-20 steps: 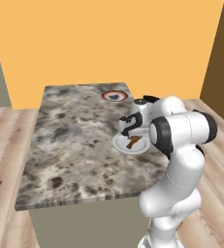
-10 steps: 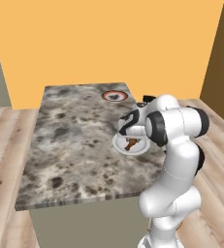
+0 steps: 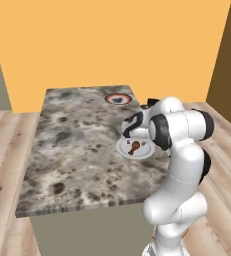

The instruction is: Take the chicken drumsticks from the pan and place one on each plate on the dining counter.

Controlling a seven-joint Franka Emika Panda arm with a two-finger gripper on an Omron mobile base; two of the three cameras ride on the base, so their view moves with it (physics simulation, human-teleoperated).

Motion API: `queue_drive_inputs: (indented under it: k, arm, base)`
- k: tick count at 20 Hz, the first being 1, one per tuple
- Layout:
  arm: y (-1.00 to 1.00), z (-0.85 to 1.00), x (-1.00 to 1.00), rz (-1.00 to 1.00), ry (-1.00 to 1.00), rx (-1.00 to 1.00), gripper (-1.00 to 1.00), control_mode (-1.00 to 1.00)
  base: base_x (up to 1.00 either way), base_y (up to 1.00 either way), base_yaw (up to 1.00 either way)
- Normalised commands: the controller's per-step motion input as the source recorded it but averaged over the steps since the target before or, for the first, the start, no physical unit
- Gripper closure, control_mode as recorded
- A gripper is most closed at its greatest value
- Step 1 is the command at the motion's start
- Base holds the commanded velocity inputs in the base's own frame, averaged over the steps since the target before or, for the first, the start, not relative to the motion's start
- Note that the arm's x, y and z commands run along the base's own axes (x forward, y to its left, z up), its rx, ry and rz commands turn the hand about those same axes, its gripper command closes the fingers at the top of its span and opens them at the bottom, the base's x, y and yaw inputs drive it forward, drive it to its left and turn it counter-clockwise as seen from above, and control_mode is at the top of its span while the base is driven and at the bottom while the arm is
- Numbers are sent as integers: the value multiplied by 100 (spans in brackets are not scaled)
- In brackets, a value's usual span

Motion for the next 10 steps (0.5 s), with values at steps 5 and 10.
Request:
queue_drive_inputs:
  k: [5, 10]
  arm:
    - [5, 44, -25, 0, 0, 0, -100, -100]
    - [13, 21, -83, 0, 0, -7, -100, -100]
  base:
    - [0, 0, 0]
    - [0, 0, 0]
